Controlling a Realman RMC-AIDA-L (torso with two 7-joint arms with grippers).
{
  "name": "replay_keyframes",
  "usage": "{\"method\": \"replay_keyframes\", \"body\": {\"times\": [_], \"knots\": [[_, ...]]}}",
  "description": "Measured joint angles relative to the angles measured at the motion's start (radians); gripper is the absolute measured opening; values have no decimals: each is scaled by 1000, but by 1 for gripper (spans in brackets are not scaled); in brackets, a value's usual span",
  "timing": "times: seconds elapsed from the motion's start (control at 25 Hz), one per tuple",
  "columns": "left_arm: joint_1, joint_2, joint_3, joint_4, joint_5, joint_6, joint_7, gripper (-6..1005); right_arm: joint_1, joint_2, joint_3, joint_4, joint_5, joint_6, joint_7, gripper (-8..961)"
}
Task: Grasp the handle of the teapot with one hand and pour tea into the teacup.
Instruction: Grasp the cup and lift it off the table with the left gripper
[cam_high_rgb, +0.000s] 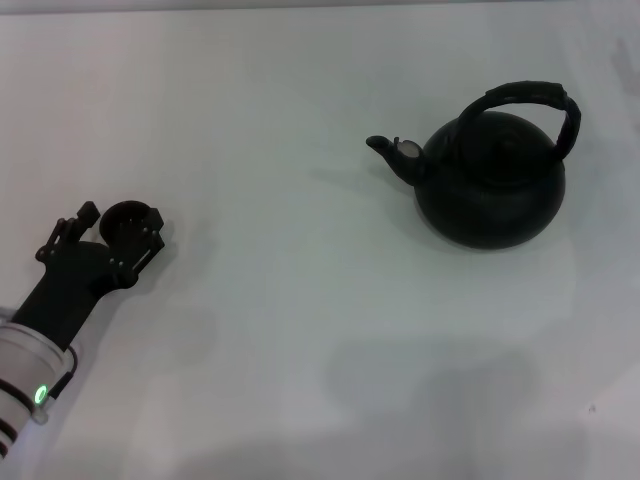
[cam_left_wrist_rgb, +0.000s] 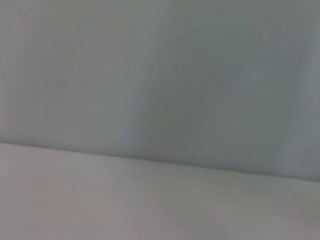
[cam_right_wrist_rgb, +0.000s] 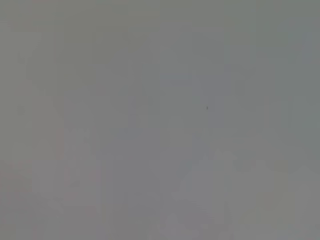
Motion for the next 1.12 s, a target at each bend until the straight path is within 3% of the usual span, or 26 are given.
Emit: {"method": "replay_keyframes", "body": {"times": [1.12], "knots": [[-25, 2, 12, 3, 2, 69, -1, 885, -1, 0, -5, 1, 0, -2, 0, 764]]}}
